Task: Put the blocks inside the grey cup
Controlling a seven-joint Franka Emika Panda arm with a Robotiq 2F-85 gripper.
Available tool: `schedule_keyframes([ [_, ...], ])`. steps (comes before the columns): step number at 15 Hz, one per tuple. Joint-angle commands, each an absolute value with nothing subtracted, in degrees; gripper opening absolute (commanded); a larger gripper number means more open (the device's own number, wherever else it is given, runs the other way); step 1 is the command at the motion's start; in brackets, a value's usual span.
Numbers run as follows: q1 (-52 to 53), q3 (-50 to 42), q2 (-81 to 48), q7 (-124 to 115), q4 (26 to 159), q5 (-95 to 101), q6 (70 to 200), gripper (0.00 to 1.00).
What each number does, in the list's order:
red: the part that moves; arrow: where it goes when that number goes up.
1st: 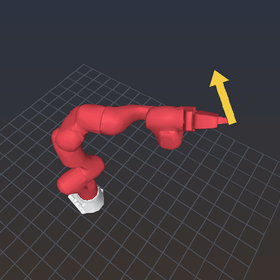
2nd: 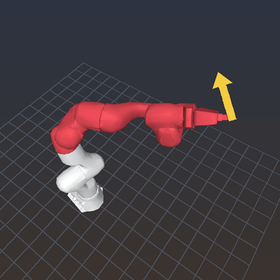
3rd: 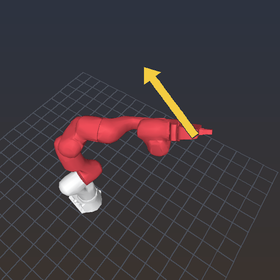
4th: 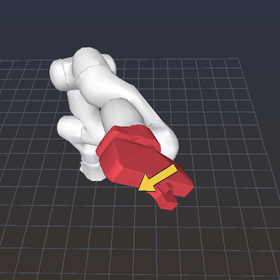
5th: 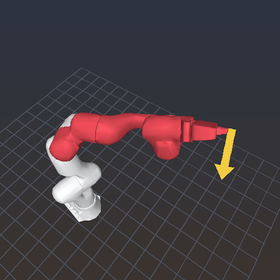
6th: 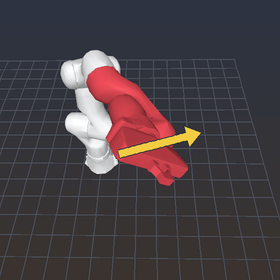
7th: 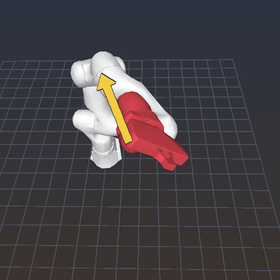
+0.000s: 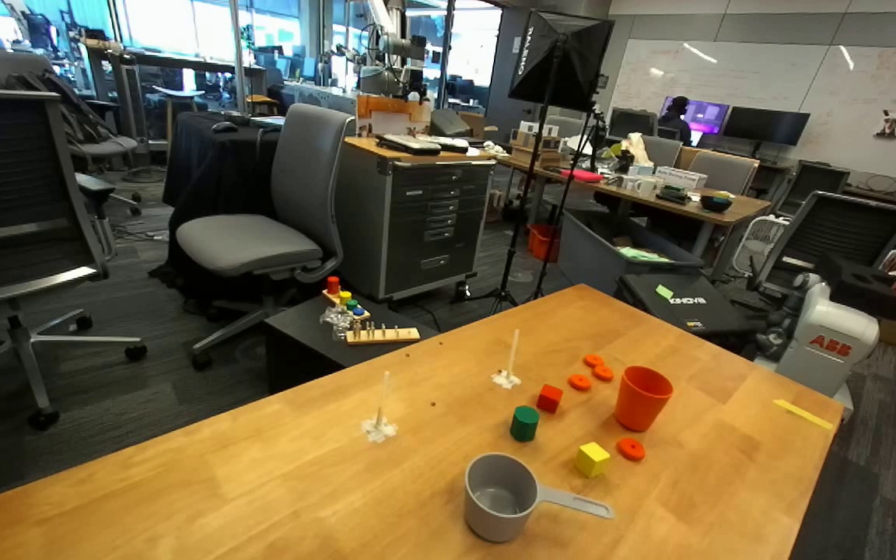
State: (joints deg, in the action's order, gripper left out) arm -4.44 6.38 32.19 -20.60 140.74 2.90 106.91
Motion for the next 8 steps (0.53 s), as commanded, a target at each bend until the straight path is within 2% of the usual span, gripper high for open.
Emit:
schedule_keyframes([
  [1,-4.44,8.00,17.85,-27.11,135.41,1.71,116.12,1.00],
  [6,-2.65,8.94,-1.06,-37.80,127.25,5.53,119.34,1.00],
  [7,-1.95,6.94,6.58,-33.22,133.52,3.93,120.54,1.00],
  [8,-1.30,6.71,3.18,-34.72,131.80,4.34,120.55,1.00],
])
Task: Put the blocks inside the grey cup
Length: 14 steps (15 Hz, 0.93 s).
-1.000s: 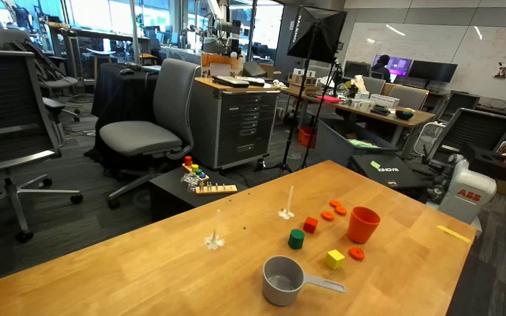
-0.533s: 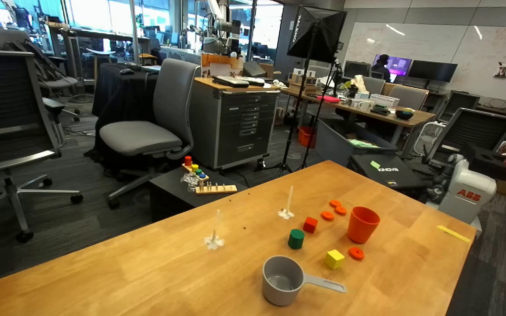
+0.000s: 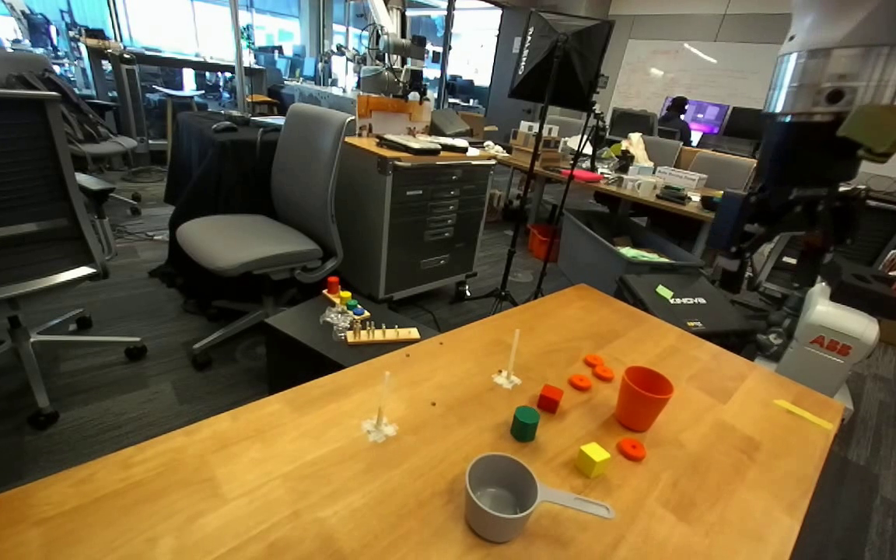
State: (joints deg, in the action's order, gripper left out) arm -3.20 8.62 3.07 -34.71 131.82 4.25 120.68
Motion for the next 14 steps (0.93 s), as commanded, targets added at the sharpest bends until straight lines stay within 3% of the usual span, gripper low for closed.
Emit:
schedule_keyframes([
  [1,-0.86,6.51,0.64,-35.44,130.38,4.34,120.56,1.00],
  [7,0.84,5.94,-5.13,-38.15,127.11,5.60,123.87,1.00],
  [14,8.26,4.21,-29.55,-44.82,111.14,4.81,129.20,1.00],
])
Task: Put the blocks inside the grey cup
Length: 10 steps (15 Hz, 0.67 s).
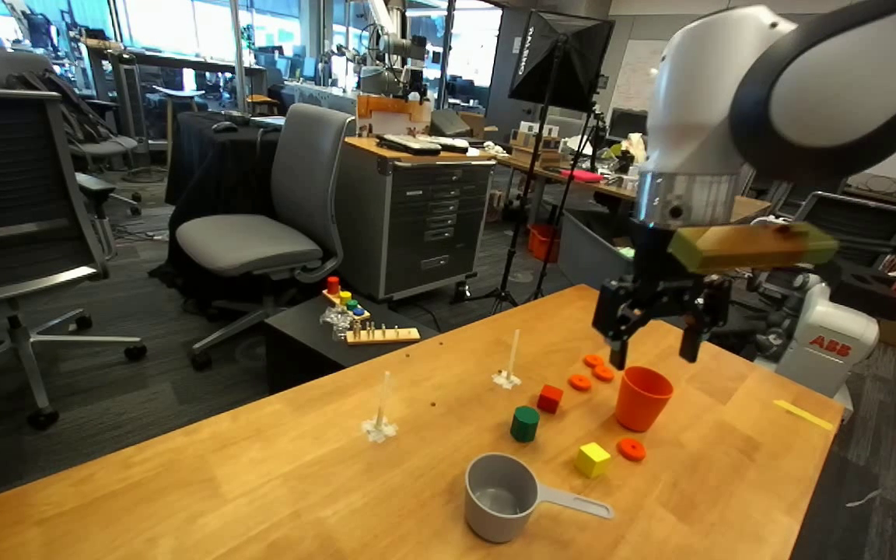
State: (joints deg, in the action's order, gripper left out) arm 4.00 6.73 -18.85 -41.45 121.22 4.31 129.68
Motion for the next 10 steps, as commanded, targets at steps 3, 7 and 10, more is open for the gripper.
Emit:
schedule_keyframes([
  [3,11.53,1.83,-39.11,-46.26,101.78,4.29,128.07,1.00],
  [7,13.73,-0.57,-48.70,-47.10,89.73,3.32,126.65,1.00],
  [10,14.26,-1.28,-54.51,-47.25,81.22,2.62,125.07,1.00],
])
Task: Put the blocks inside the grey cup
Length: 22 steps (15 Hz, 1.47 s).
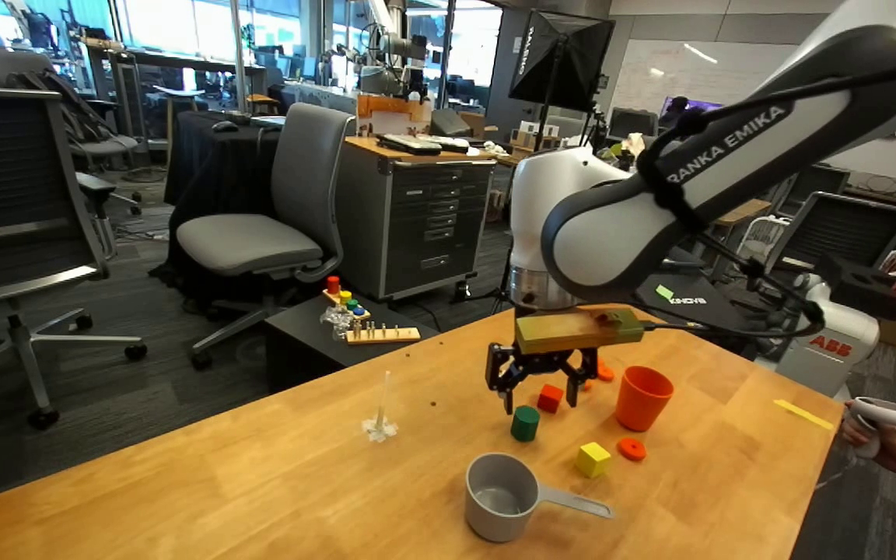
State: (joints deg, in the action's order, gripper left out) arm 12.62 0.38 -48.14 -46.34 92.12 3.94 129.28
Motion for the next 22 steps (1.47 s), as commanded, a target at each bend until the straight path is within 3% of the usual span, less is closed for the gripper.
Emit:
schedule_keyframes([
  [1,14.20,-1.25,-56.58,-47.01,78.28,2.26,124.16,1.00],
  [8,13.09,0.66,-65.62,-46.53,63.55,-2.59,114.33,1.00],
  [15,13.93,-0.30,-63.28,-49.54,60.98,-2.88,102.81,1.00],
  [22,12.53,-0.75,-63.03,-49.18,63.08,-2.95,101.59,1.00],
])
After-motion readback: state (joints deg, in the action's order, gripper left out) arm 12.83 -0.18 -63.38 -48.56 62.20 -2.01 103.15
